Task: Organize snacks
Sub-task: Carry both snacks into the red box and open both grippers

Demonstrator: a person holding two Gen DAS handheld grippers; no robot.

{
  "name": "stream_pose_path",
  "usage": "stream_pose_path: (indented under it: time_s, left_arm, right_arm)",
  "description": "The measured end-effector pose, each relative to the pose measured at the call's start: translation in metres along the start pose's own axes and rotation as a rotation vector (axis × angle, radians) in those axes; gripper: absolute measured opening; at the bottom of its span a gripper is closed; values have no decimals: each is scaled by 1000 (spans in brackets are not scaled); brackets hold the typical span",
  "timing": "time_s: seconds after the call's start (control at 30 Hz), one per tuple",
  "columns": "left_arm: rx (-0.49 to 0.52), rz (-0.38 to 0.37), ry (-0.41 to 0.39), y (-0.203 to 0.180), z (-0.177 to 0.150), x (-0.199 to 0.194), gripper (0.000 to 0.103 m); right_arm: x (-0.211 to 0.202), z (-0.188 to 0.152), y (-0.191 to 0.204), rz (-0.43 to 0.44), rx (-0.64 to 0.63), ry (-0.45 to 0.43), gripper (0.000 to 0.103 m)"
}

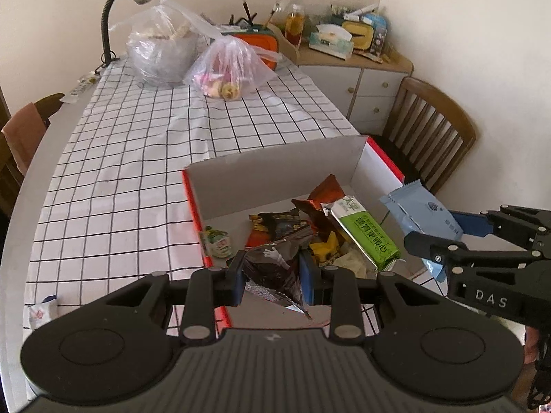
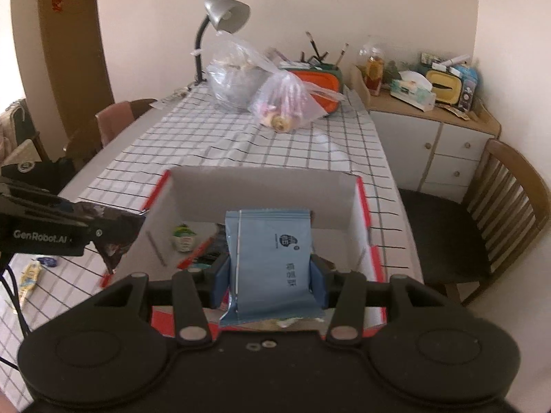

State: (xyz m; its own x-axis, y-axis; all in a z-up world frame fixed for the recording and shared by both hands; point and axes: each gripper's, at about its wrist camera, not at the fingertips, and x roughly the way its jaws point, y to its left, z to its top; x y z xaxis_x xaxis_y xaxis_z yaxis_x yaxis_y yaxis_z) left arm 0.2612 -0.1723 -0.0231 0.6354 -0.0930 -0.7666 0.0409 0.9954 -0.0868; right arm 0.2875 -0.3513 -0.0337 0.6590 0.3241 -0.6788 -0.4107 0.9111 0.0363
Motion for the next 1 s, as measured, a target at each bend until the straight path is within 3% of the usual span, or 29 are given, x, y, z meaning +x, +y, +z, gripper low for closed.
stream_pose_path:
  time_s: [0.43, 1.0]
  left_arm:
    - [3, 48, 121, -23, 16, 71, 30]
    - [7, 77, 257, -29, 15, 130, 30]
  right_arm:
    - [55, 4, -30, -6, -22, 89, 46]
    - [96, 2, -25, 28, -96, 163, 46]
